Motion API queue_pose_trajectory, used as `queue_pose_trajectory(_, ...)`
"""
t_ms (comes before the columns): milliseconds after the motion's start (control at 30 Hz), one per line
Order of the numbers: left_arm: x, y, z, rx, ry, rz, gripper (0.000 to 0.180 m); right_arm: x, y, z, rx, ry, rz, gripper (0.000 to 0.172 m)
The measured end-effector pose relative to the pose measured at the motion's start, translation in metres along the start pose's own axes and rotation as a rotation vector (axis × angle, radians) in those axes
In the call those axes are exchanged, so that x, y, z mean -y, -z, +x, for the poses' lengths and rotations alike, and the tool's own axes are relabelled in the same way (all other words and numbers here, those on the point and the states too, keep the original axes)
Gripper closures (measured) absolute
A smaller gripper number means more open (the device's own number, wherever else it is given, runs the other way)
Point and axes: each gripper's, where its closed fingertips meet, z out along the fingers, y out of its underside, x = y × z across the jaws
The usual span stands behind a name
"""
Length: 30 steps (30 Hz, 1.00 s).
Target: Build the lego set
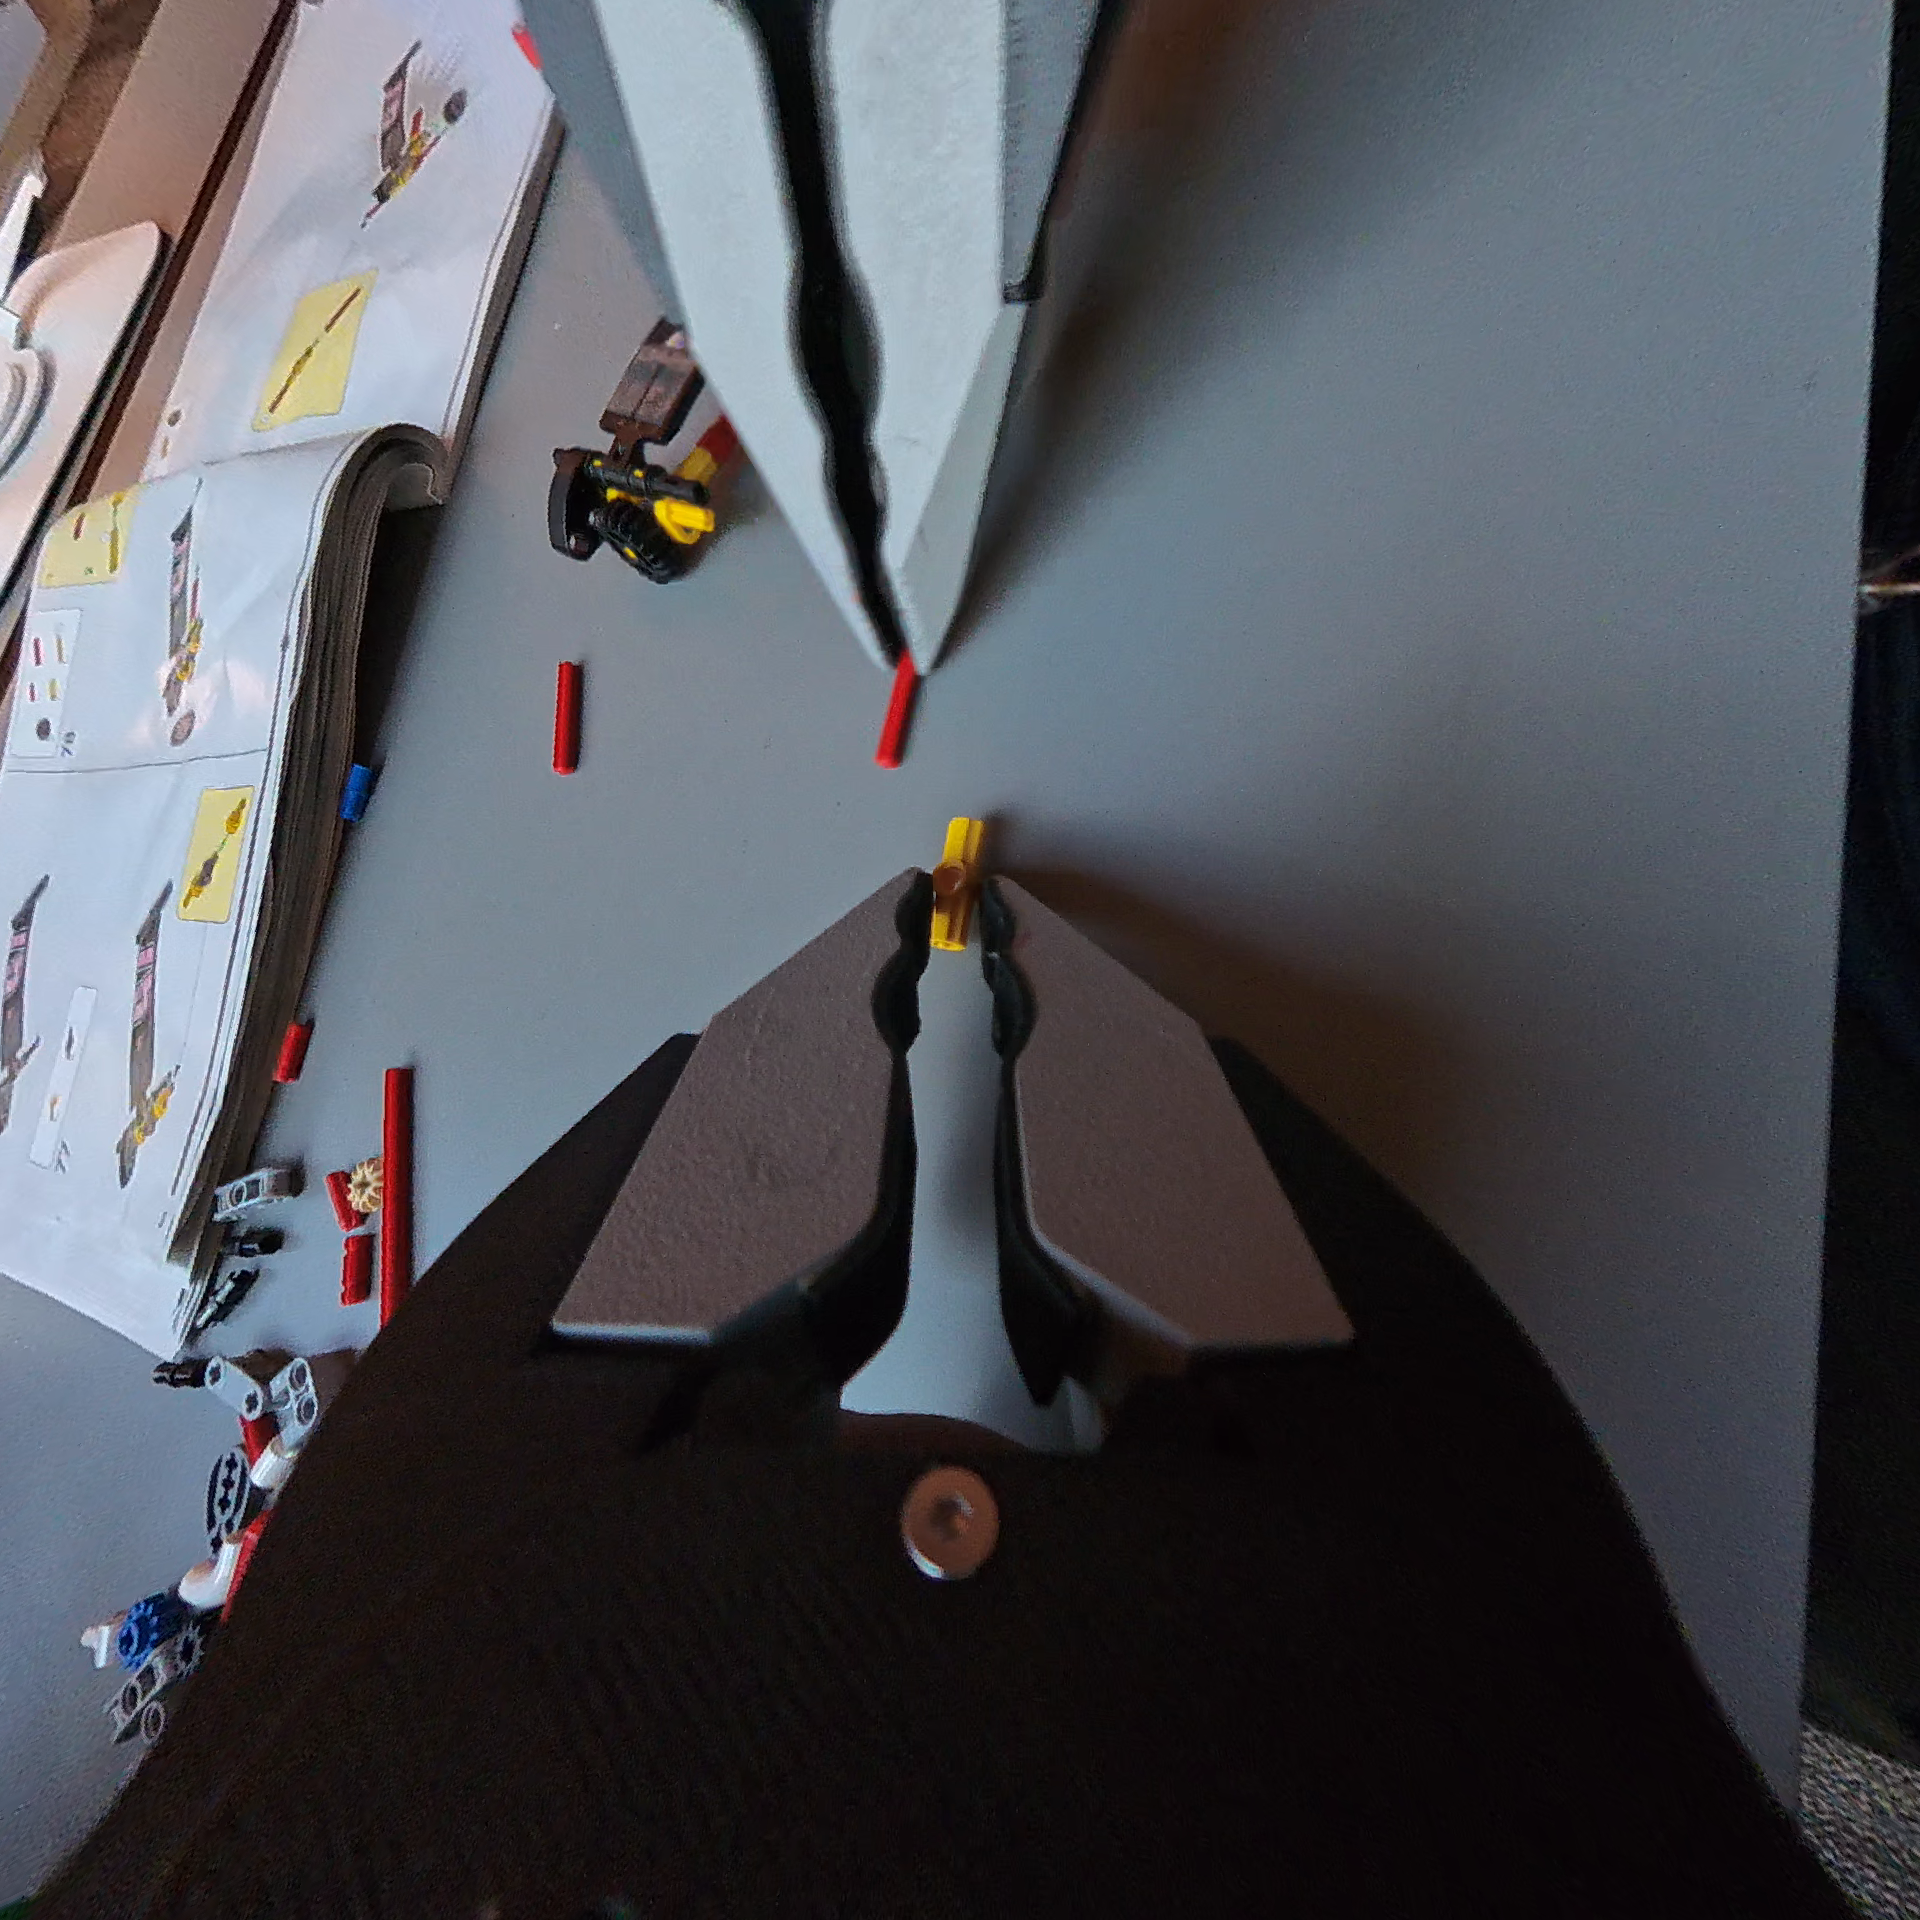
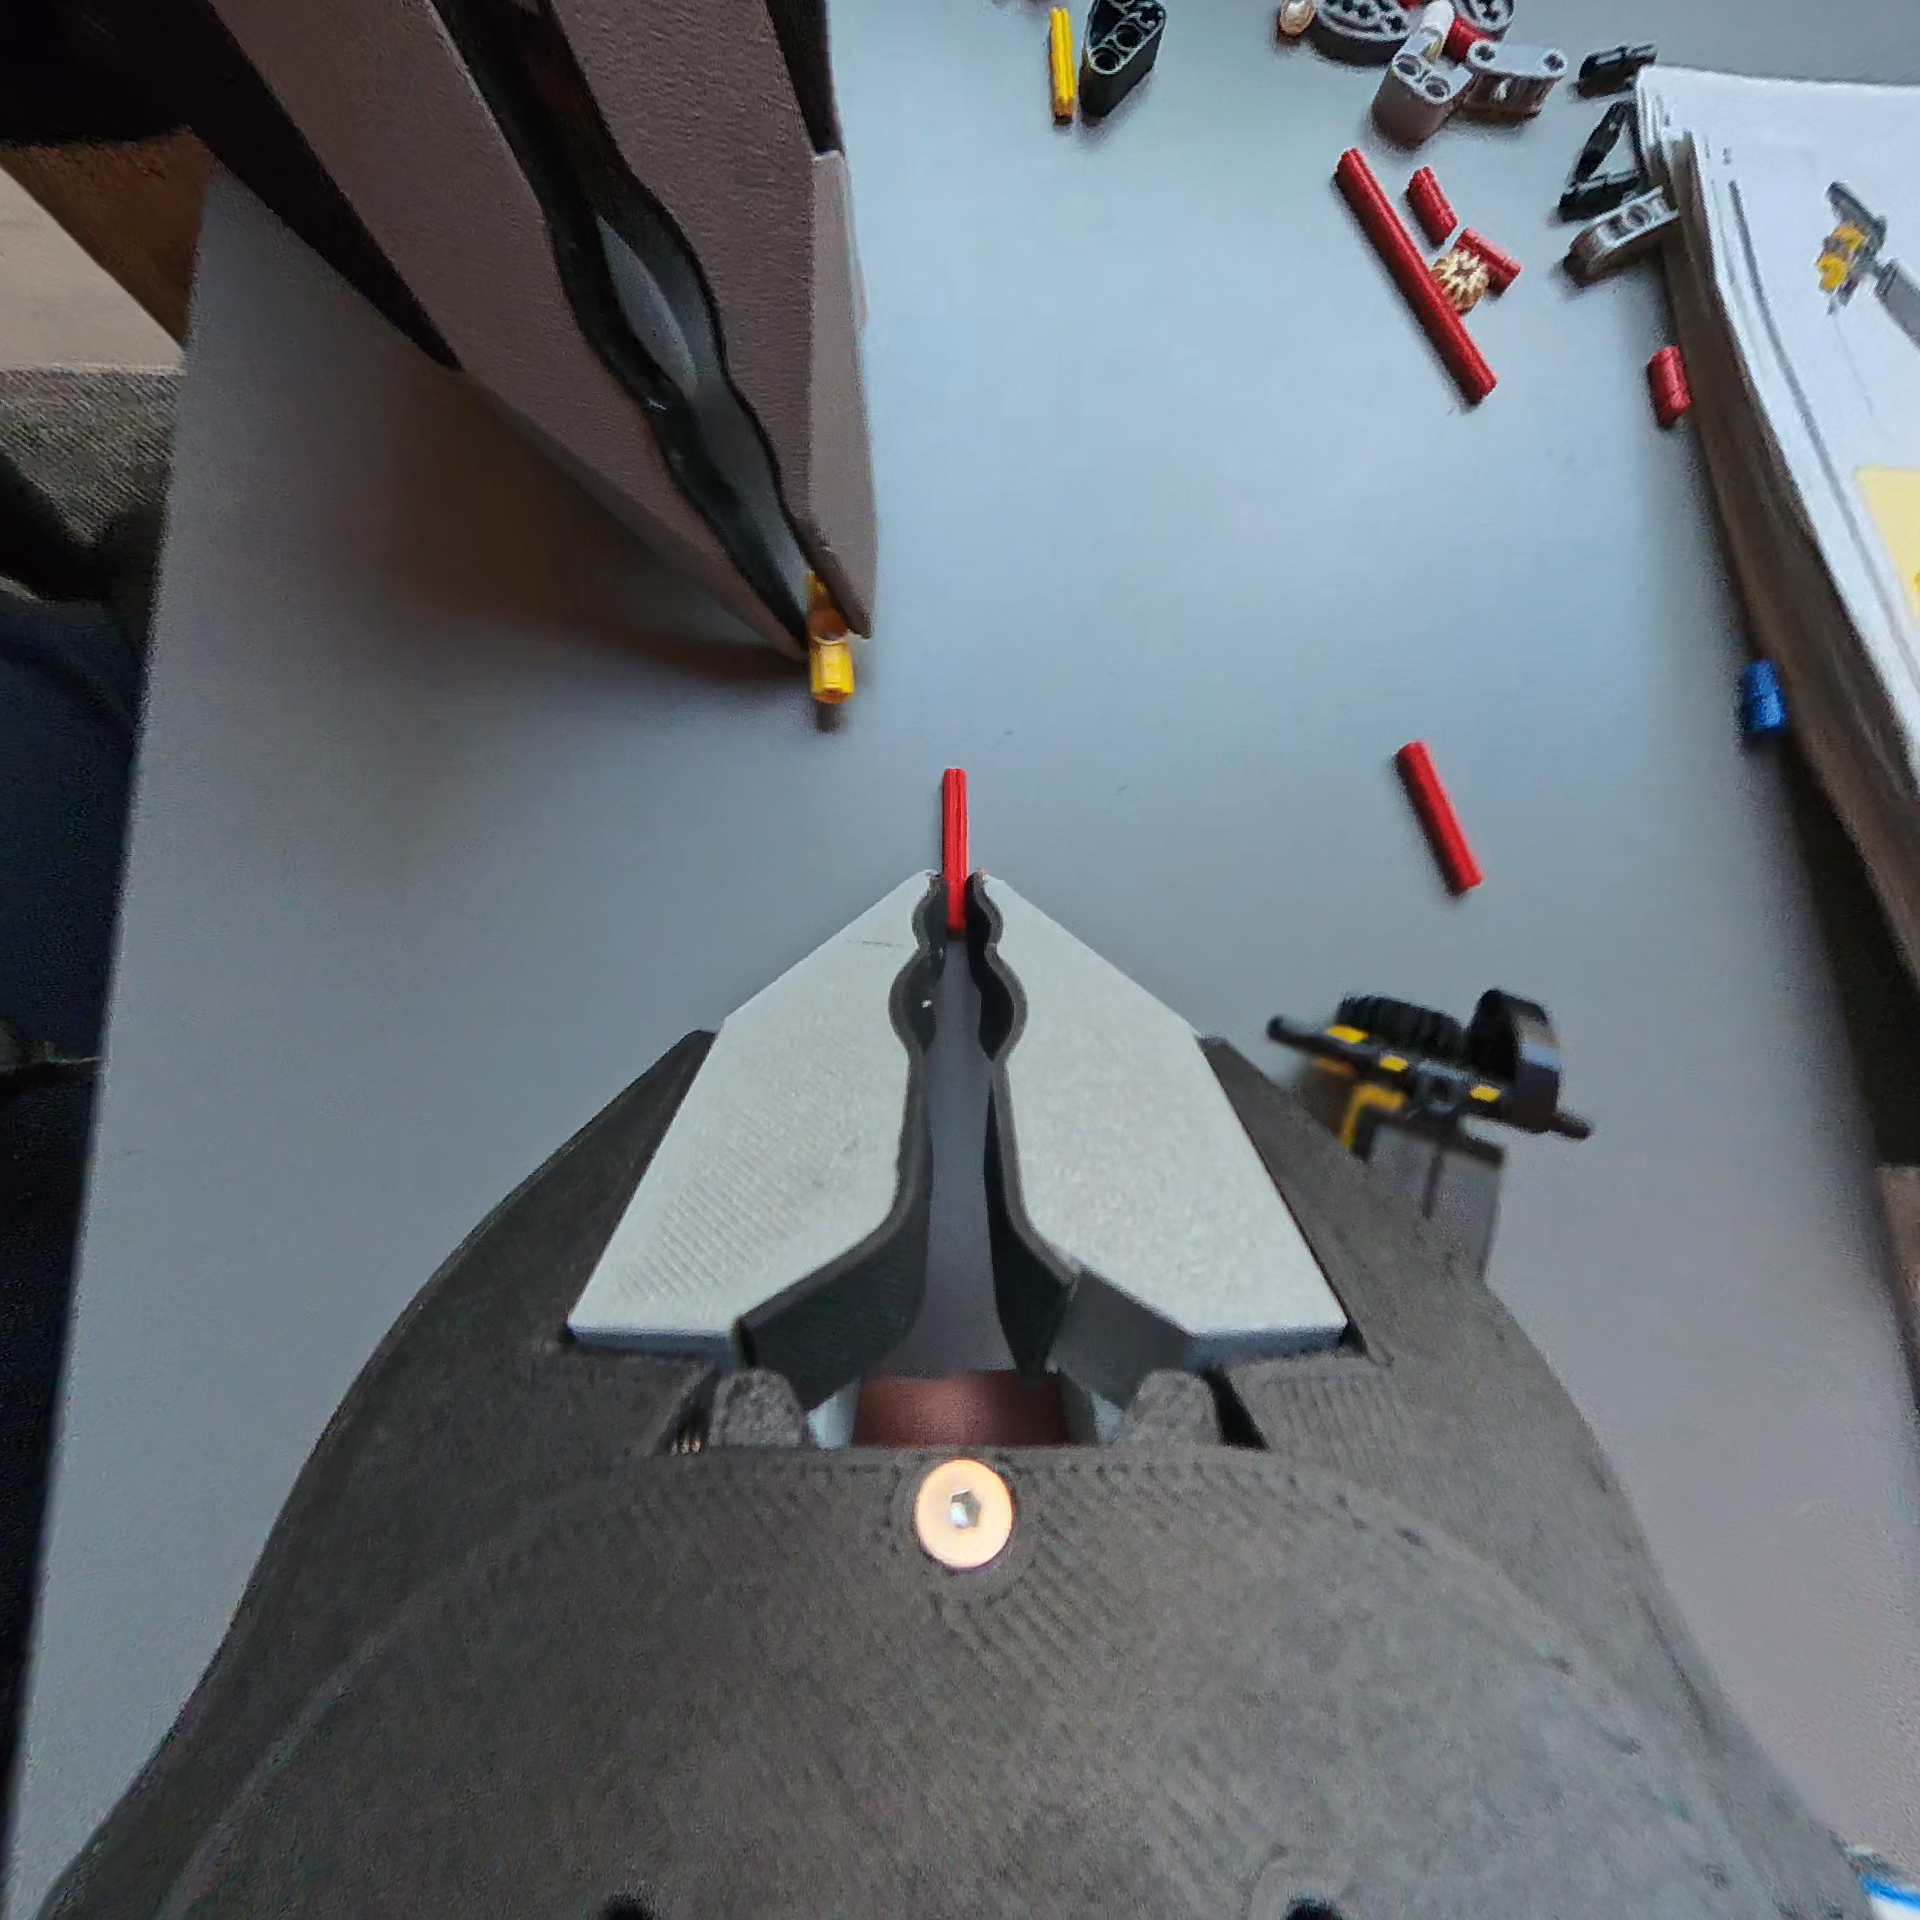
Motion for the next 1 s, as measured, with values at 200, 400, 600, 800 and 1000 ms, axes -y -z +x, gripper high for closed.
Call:
queue_pose_trajectory(200,0.014,-0.01,0.007,0.002,-0.048,0.012,0.173,-0.009,0.012,-0.02,0.071,-0.193,0.01,0.171)
queue_pose_trajectory(400,0.019,-0.015,0.007,0.048,-0.092,0.011,0.173,-0.009,0.013,-0.024,-0.025,-0.059,0.033,0.171)
queue_pose_trajectory(600,0.019,-0.015,0.007,0.091,-0.131,0.006,0.173,-0.01,0.012,-0.027,-0.059,-0.026,0.078,0.171)
queue_pose_trajectory(800,0.022,-0.005,0.027,0.045,-0.181,-0.016,0.169,-0.012,0.015,-0.024,-0.09,0.004,0.096,0.171)
queue_pose_trajectory(1000,0.029,0.007,0.035,-0.022,-0.117,0.003,0.14,-0.013,0.016,-0.034,-0.072,0.054,0.095,0.171)
